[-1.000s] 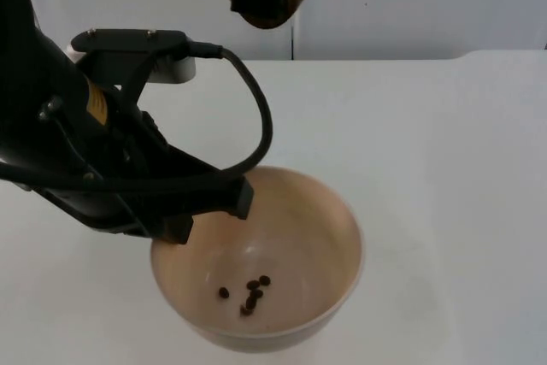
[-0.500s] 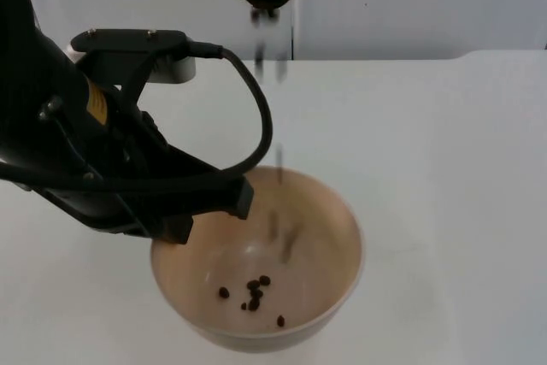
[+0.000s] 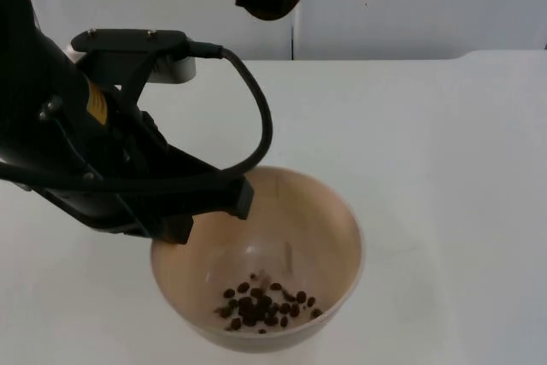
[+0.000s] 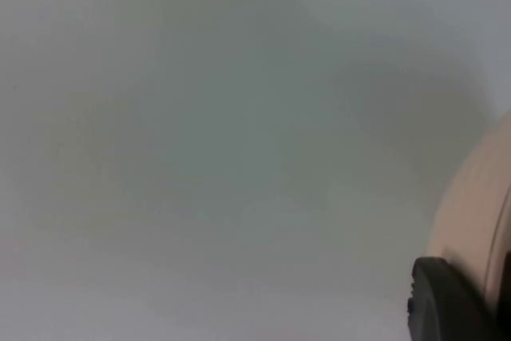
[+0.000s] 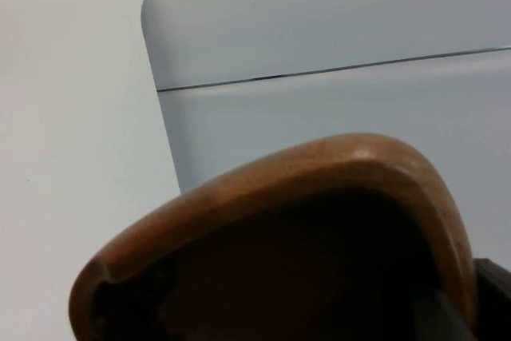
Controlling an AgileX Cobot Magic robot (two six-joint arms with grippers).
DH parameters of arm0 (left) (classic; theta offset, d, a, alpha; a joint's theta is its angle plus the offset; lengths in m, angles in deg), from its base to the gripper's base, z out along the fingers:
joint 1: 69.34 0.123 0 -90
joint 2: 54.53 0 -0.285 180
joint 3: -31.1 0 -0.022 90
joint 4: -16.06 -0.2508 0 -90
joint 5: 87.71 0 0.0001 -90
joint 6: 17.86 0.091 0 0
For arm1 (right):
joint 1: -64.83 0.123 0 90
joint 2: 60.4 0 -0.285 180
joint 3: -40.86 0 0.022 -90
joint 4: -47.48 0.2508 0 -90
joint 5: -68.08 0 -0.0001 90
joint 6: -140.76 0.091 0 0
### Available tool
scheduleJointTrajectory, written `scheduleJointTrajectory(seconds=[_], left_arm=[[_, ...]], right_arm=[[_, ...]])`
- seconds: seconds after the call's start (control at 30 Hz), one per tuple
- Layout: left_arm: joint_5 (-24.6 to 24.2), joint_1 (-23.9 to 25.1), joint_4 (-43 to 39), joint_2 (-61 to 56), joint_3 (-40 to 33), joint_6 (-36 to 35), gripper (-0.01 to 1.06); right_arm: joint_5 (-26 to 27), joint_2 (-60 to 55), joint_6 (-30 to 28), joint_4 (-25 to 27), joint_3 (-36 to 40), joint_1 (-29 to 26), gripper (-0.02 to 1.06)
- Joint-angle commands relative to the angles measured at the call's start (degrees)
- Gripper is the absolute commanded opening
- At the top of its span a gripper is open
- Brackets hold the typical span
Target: Pick up the bowl with the left hand and pour the coffee beans from the cup into the bowl with the right hand.
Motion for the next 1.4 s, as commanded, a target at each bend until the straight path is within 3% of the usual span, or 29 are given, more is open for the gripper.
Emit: scheduleJointTrajectory(seconds=[0.0, 0.63, 1.0, 1.13, 1.37], left_arm=[[0.4, -0.3, 0.6, 0.0, 0.4, -0.1, 0.00], [0.4, -0.3, 0.9, 0.0, 0.4, -0.1, 0.00], [0.4, -0.3, 0.9, 0.0, 0.4, -0.1, 0.00], [0.4, -0.3, 0.9, 0.0, 0.4, -0.1, 0.00], [0.7, -0.3, 0.9, 0.0, 0.4, -0.1, 0.00]], right_arm=[[0.1, 0.3, 0.4, -0.5, -0.1, 0.5, 0.00], [0.1, 0.7, 1.9, 2.0, -0.1, 0.3, 0.00], [0.1, 3.0, 1.9, 6.5, -0.2, -3.0, 0.00], [0.1, 3.6, 1.9, 9.3, -0.2, -4.5, 0.00], [0.1, 5.6, 1.9, 19.5, -0.2, -8.8, 0.00]])
